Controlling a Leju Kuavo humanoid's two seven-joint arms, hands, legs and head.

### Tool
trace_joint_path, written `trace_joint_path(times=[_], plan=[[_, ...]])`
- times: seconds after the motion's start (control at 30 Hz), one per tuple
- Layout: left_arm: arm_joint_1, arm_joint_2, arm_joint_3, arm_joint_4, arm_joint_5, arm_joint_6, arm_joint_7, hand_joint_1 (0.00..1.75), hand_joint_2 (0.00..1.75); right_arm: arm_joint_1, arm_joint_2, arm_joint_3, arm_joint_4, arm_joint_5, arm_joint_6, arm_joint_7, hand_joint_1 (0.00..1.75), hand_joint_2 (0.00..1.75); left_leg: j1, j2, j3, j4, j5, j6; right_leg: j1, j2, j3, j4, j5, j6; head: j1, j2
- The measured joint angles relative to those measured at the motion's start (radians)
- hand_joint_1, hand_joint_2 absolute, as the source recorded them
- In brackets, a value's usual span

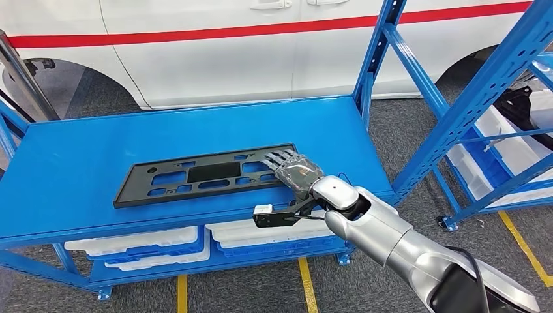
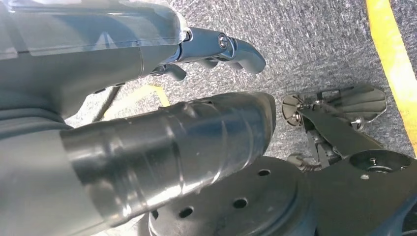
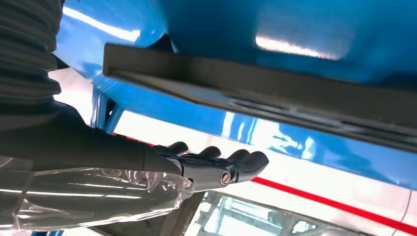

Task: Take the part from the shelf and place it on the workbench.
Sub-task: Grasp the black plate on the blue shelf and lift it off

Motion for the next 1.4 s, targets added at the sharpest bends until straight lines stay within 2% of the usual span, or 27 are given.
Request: trace_joint_path(times=[0.03, 0.1, 0.17, 0.2, 0.27, 0.33, 0.37, 0.43, 0.47, 0.5, 0.53, 0.57, 0.6, 0.67, 0.73, 0.8, 0.83, 0.9, 0.97, 1.0, 1.03, 1.07, 1.1, 1.17, 1.2, 1.33, 1.4], plan=[[0.000, 0.000, 0.000, 0.000, 0.000, 0.000, 0.000, 0.00, 0.00, 0.001, 0.000, 0.001, 0.000, 0.000, 0.000, 0.000, 0.00, 1.75, 0.000, 0.000, 0.000, 0.002, -0.001, -0.001, -0.002, 0.000, 0.006, -0.016, 0.021, 0.001, 0.000, 0.000], [0.000, -0.001, 0.000, 0.001, 0.000, 0.000, 0.000, 0.00, 0.00, -0.001, 0.000, 0.001, 0.001, 0.000, 0.000, 0.000, 0.00, 1.75, 0.000, -0.001, 0.001, 0.009, -0.007, -0.005, -0.004, -0.002, 0.064, -0.141, 0.089, -0.003, 0.000, 0.000], [0.000, -0.002, 0.000, 0.001, 0.000, 0.000, 0.000, 0.00, 0.00, -0.004, 0.000, 0.001, 0.001, 0.000, 0.000, 0.000, 0.00, 1.75, -0.003, -0.002, -0.002, 0.019, -0.014, -0.013, -0.002, -0.003, 0.114, -0.246, 0.125, -0.010, 0.000, 0.000], [-0.001, -0.002, 0.000, 0.001, -0.001, 0.000, 0.000, 0.00, 0.00, -0.004, 0.000, 0.001, 0.001, 0.000, 0.000, 0.000, 0.00, 1.75, -0.005, -0.003, -0.005, 0.022, -0.015, -0.018, 0.000, -0.003, 0.121, -0.265, 0.126, -0.014, 0.000, 0.000], [-0.004, -0.003, 0.000, 0.001, -0.001, 0.001, -0.002, 0.00, 0.00, -0.005, 0.000, 0.001, 0.001, 0.000, 0.000, 0.000, 0.00, 1.75, -0.006, -0.002, -0.006, 0.020, -0.020, -0.030, 0.001, -0.001, 0.122, -0.268, 0.121, -0.026, 0.000, 0.000], [-0.005, -0.003, 0.000, 0.001, -0.003, 0.004, -0.003, 0.00, 0.00, -0.007, -0.001, 0.001, 0.001, -0.001, 0.000, -0.001, 0.00, 1.75, -0.002, -0.001, -0.013, 0.042, -0.039, -0.043, -0.001, -0.001, 0.131, -0.276, 0.118, -0.041, -0.001, 0.000], [-0.006, -0.002, 0.000, 0.001, -0.004, 0.005, -0.004, 0.00, 0.00, -0.008, 0.000, 0.001, 0.001, -0.001, 0.001, -0.002, 0.00, 1.75, -0.001, -0.001, -0.030, 0.081, -0.062, -0.048, -0.003, -0.002, 0.138, -0.279, 0.119, -0.047, -0.001, 0.000], [-0.006, -0.003, 0.000, 0.001, -0.004, 0.006, -0.003, 0.00, 0.00, -0.008, 0.000, 0.002, 0.002, -0.003, 0.002, -0.004, 0.00, 1.75, 0.001, -0.001, -0.095, 0.210, -0.121, -0.055, -0.002, -0.006, 0.144, -0.279, 0.121, -0.053, -0.002, 0.000], [-0.006, -0.003, 0.000, 0.001, -0.004, 0.007, -0.003, 0.00, 0.00, -0.008, 0.000, 0.003, 0.002, -0.003, 0.004, -0.005, 0.00, 1.75, 0.002, -0.001, -0.129, 0.270, -0.141, -0.057, -0.001, -0.005, 0.145, -0.278, 0.119, -0.055, -0.001, 0.000], [-0.006, -0.003, 0.000, 0.001, -0.004, 0.008, -0.003, 0.00, 0.00, -0.007, 0.001, 0.004, 0.003, -0.004, 0.005, -0.006, 0.00, 1.75, 0.002, -0.001, -0.151, 0.301, -0.141, -0.057, 0.000, -0.005, 0.146, -0.278, 0.117, -0.055, -0.002, 0.000], [-0.006, -0.003, 0.000, 0.001, -0.004, 0.008, -0.003, 0.00, 0.00, -0.007, 0.001, 0.004, 0.003, -0.005, 0.006, -0.006, 0.00, 1.75, 0.002, -0.001, -0.154, 0.296, -0.122, -0.056, 0.001, -0.003, 0.148, -0.277, 0.114, -0.055, -0.002, 0.000], [-0.005, -0.003, 0.000, 0.001, -0.004, 0.008, -0.003, 0.00, 0.00, -0.007, 0.001, 0.005, 0.004, -0.006, 0.006, -0.007, 0.00, 1.75, 0.001, -0.001, -0.136, 0.250, -0.085, -0.053, 0.001, -0.002, 0.152, -0.277, 0.111, -0.054, -0.002, 0.000], [-0.005, -0.003, 0.000, 0.001, -0.004, 0.009, -0.003, 0.00, 0.00, -0.007, 0.001, 0.005, 0.004, -0.008, 0.007, -0.009, 0.00, 1.75, 0.001, -0.001, -0.105, 0.176, -0.042, -0.047, 0.002, 0.000, 0.157, -0.277, 0.106, -0.052, -0.001, 0.000], [-0.004, -0.001, 0.000, 0.000, -0.003, 0.013, -0.003, 0.00, 0.00, -0.009, 0.001, 0.005, 0.004, -0.011, 0.009, -0.013, 0.00, 1.75, -0.005, -0.002, -0.051, 0.058, 0.010, -0.034, 0.005, 0.002, 0.161, -0.276, 0.100, -0.045, -0.001, 0.000], [-0.004, 0.001, 0.001, -0.003, -0.002, 0.017, -0.003, 0.00, 0.00, -0.009, 0.001, 0.006, 0.004, -0.014, 0.011, -0.020, 0.00, 1.75, -0.010, -0.004, -0.038, 0.027, 0.012, -0.026, 0.006, 0.001, 0.158, -0.277, 0.098, -0.036, -0.001, 0.000], [-0.003, 0.001, 0.001, -0.006, -0.002, 0.018, -0.003, 0.00, 0.00, -0.008, 0.002, 0.008, 0.004, -0.015, 0.012, -0.027, 0.00, 1.75, -0.007, -0.004, -0.034, 0.016, 0.015, -0.020, 0.006, 0.001, 0.161, -0.278, 0.095, -0.026, -0.001, 0.000], [-0.002, 0.001, 0.001, -0.008, -0.002, 0.018, -0.003, 0.00, 0.00, -0.009, 0.002, 0.008, 0.004, -0.016, 0.012, -0.029, 0.00, 1.75, -0.004, -0.003, -0.029, 0.010, 0.016, -0.015, 0.007, 0.001, 0.157, -0.265, 0.083, -0.021, -0.001, 0.000], [0.000, 0.001, 0.001, -0.010, -0.002, 0.018, -0.003, 0.00, 0.00, -0.011, 0.002, 0.010, 0.004, -0.016, 0.011, -0.031, 0.00, 1.75, 0.001, -0.001, -0.021, 0.000, 0.018, -0.005, 0.006, 0.001, 0.117, -0.180, 0.033, -0.014, 0.000, 0.000], [0.000, 0.001, 0.001, -0.010, -0.002, 0.018, -0.003, 0.00, 0.00, -0.009, 0.002, 0.013, 0.004, -0.016, 0.013, -0.032, 0.00, 1.75, 0.001, -0.001, -0.020, -0.001, 0.017, 0.000, 0.003, 0.001, 0.048, -0.048, -0.020, -0.009, 0.000, 0.000], [0.000, 0.002, 0.001, -0.010, -0.002, 0.018, -0.003, 0.00, 0.00, -0.007, 0.002, 0.015, 0.004, -0.016, 0.014, -0.033, 0.00, 1.75, 0.001, -0.001, -0.020, 0.000, 0.015, 0.001, 0.001, 0.001, 0.023, -0.005, -0.027, -0.007, 0.000, 0.000], [0.000, 0.002, 0.001, -0.010, -0.002, 0.018, -0.003, 0.00, 0.00, -0.006, 0.002, 0.017, 0.004, -0.016, 0.014, -0.033, 0.00, 1.75, 0.001, -0.002, -0.019, 0.002, 0.014, 0.000, -0.001, 0.000, 0.014, 0.001, -0.013, -0.005, 0.000, 0.000], [0.000, 0.001, 0.001, -0.010, -0.002, 0.018, -0.003, 0.00, 0.00, -0.006, 0.002, 0.019, 0.004, -0.016, 0.015, -0.034, 0.00, 1.75, 0.001, -0.003, -0.019, 0.005, 0.012, -0.001, -0.003, 0.000, 0.025, -0.031, 0.017, -0.004, 0.000, 0.000], [0.000, 0.001, 0.001, -0.011, -0.002, 0.018, -0.003, 0.00, 0.00, -0.008, 0.002, 0.020, 0.004, -0.016, 0.015, -0.034, 0.00, 1.75, 0.001, -0.004, -0.019, 0.010, 0.008, -0.004, -0.006, -0.001, 0.053, -0.097, 0.058, -0.004, 0.000, 0.000], [-0.001, 0.000, 0.001, -0.011, -0.002, 0.018, -0.003, 0.00, 0.00, -0.012, 0.004, 0.020, 0.004, -0.016, 0.016, -0.035, 0.00, 1.75, -0.001, -0.005, -0.022, 0.023, 0.000, -0.013, -0.006, -0.003, 0.107, -0.217, 0.108, -0.008, 0.000, 0.000], [-0.001, 0.000, 0.001, -0.011, -0.002, 0.018, -0.003, 0.00, 0.00, -0.013, 0.006, 0.020, 0.004, -0.016, 0.016, -0.036, 0.00, 1.75, -0.003, -0.006, -0.025, 0.028, -0.003, -0.018, -0.005, -0.002, 0.120, -0.249, 0.116, -0.011, 0.000, 0.000], [-0.003, 0.000, 0.002, -0.011, -0.002, 0.017, -0.003, 0.00, 0.00, -0.015, 0.017, 0.022, 0.004, -0.019, 0.017, -0.040, 0.00, 1.75, -0.002, -0.005, -0.033, 0.041, -0.014, -0.038, -0.004, 0.001, 0.122, -0.260, 0.118, -0.032, 0.000, 0.000], [-0.005, 0.000, 0.003, -0.011, -0.002, 0.016, -0.003, 0.00, 0.00, -0.017, 0.025, 0.022, 0.003, -0.020, 0.017, -0.040, 0.00, 1.75, 0.000, -0.005, -0.064, 0.116, -0.063, -0.047, -0.007, 0.000, 0.123, -0.264, 0.122, -0.042, -0.001, 0.000]])
